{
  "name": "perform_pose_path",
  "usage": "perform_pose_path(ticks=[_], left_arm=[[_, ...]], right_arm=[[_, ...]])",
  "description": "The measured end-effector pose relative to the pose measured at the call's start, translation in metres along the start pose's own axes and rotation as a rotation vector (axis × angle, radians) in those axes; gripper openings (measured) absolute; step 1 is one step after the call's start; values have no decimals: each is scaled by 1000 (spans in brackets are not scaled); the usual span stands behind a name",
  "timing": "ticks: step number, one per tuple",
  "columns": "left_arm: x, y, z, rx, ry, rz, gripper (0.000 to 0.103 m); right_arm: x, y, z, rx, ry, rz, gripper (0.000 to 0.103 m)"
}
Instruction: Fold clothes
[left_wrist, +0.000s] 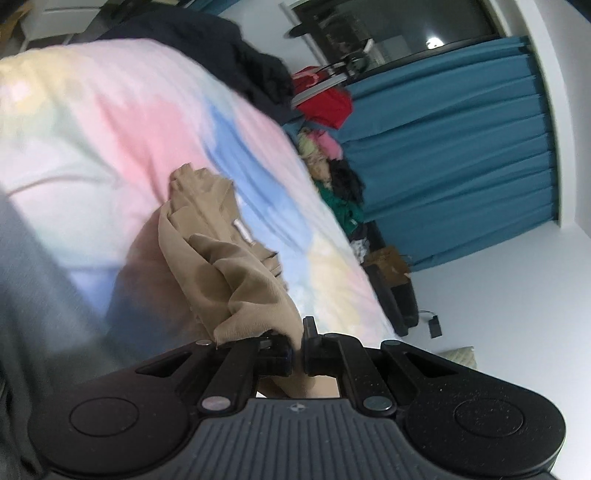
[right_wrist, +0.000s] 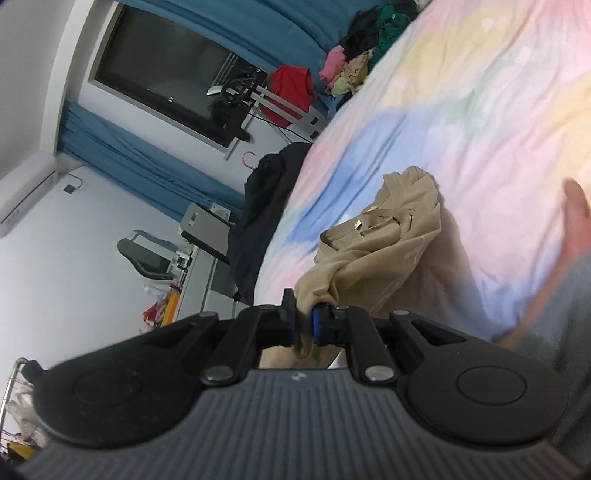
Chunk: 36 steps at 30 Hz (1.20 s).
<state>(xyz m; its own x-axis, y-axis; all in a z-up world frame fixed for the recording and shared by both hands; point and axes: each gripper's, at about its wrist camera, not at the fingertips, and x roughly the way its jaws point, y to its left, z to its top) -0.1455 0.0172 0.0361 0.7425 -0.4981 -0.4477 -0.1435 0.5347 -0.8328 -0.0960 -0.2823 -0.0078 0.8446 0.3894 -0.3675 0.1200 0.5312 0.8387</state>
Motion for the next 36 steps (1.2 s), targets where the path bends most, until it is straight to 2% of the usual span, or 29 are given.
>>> perform_pose_path(ticks=[5, 10, 18, 25, 30, 36], left_arm=[[24, 3, 16, 10, 2, 56, 7], [102, -4, 61, 15, -8, 132, 7], [204, -16, 127, 118, -15, 182, 7], [281, 19, 144, 303, 40, 230, 7], [309, 37, 152, 313, 76, 243, 9], [322, 45, 153, 330, 109, 245, 12]], right_arm=[[28, -4, 14, 37, 7, -18, 12], [88, -15, 49, 108, 19, -58, 12], [184, -20, 105, 113, 6, -111, 11], [253, -63, 119, 108, 62, -126, 12], [279, -84, 122, 101, 97, -150, 12], [288, -100, 125, 130, 131, -156, 13]])
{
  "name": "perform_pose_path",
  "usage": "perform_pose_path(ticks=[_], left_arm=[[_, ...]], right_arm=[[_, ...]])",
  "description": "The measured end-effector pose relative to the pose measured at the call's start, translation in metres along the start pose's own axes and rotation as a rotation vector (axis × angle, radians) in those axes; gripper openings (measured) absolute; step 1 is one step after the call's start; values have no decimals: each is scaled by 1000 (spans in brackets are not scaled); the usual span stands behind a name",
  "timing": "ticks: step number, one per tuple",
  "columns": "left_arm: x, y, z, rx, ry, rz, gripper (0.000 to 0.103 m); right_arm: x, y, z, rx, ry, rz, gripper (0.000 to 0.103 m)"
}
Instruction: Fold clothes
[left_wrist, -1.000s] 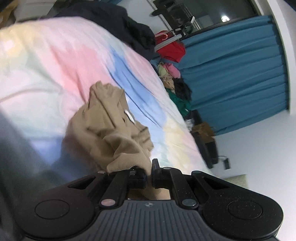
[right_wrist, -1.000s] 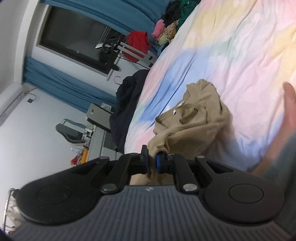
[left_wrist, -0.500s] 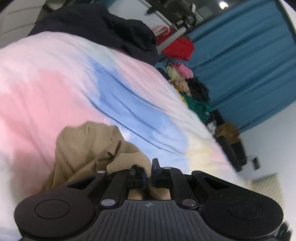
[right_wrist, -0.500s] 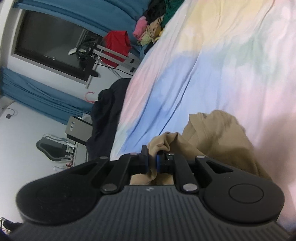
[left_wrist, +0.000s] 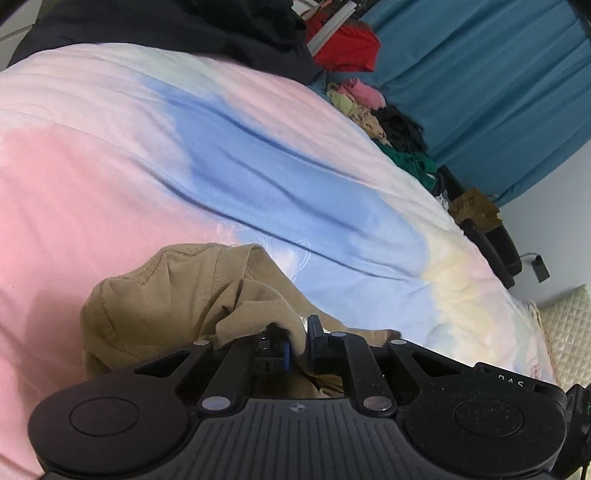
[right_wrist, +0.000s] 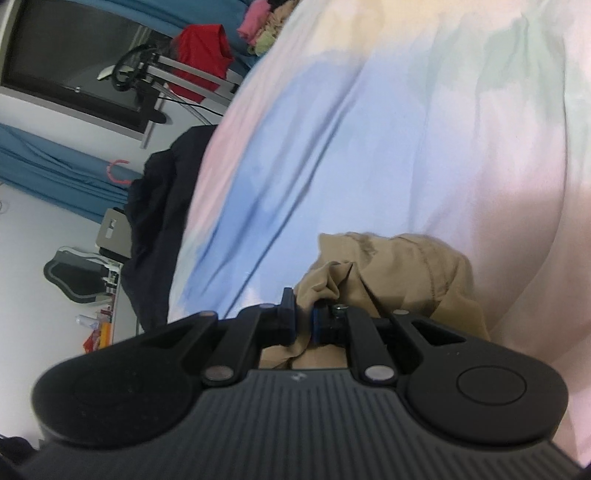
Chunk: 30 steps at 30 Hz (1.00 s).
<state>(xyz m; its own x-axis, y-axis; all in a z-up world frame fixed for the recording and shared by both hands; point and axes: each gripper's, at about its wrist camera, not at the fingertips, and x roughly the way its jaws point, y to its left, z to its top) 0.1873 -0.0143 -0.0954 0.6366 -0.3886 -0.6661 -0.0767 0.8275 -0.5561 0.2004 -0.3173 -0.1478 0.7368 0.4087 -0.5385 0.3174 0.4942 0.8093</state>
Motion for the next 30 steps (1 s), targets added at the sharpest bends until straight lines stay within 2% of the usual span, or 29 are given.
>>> perform_pose_path(ticks=[5, 8, 9, 10, 12, 13, 17, 18, 19, 23, 25, 26, 30], left_arm=[[-6, -4, -3, 40, -7, 6, 11], [-11, -13, -5, 120, -7, 12, 19], [-13, -17, -5, 155, -6, 17, 20], [-15, -22, -6, 192, -8, 26, 21], [-20, -29, -8, 246, -15, 34, 25], [-23, -32, -10, 267, -20, 35, 28], [-39, -37, -15, 323, -42, 26, 33], [-42, -36, -15, 325, -40, 16, 37], [-45, -34, -16, 325, -38, 10, 45], [-55, -33, -18, 360, -56, 12, 67], [-58, -34, -20, 380, -74, -4, 97], [-60, -35, -21, 391, -98, -9, 100], [-59, -44, -26, 488, -136, 20, 101]], right_arm=[[-1, -2, -1, 16, 14, 24, 14], [-7, 3, -2, 5, 25, 46, 18], [-9, 5, -2, 7, 30, 62, 30], [-12, 6, -2, 6, 34, 102, 52], [-21, 12, -5, -3, 32, 189, 87], [-27, 16, -6, -14, 22, 217, 90], [-50, 33, -12, -95, -21, 284, 90], [-57, 36, -14, -125, -42, 287, 89], [-63, 38, -16, -158, -58, 283, 89], [-78, 51, -24, -306, -113, 217, 69], [-82, 58, -29, -370, -131, 189, 58], [-83, 60, -31, -391, -140, 175, 54], [-81, 63, -37, -453, -142, 125, 54]])
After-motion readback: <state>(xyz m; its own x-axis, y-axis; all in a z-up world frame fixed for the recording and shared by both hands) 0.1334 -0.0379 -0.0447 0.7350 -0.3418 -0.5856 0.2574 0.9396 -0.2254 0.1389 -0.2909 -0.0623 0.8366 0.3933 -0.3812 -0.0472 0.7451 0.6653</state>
